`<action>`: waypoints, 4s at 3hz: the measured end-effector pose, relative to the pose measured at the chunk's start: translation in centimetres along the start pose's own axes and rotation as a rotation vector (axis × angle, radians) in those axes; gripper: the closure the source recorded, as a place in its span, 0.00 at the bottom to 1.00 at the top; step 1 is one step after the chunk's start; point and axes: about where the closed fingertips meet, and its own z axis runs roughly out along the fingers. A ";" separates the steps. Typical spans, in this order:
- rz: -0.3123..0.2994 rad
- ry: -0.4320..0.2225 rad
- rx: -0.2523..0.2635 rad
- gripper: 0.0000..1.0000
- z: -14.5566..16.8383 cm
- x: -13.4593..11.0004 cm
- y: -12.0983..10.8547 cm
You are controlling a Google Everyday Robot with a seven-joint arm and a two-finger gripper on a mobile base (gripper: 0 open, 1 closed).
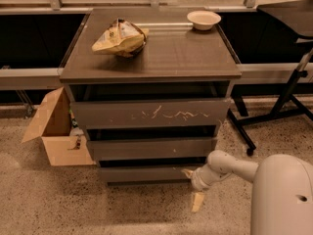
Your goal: Open bottom drawer
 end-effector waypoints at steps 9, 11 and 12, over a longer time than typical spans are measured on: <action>-0.030 0.103 0.218 0.00 6.2 9.1 -10.5; -0.033 0.058 0.202 0.39 7.2 9.5 -10.6; -0.053 -0.004 0.166 0.62 7.6 7.9 -8.8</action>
Offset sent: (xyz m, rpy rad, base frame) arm 0.0410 -0.0198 -0.0343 -0.0907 -0.0537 -0.0679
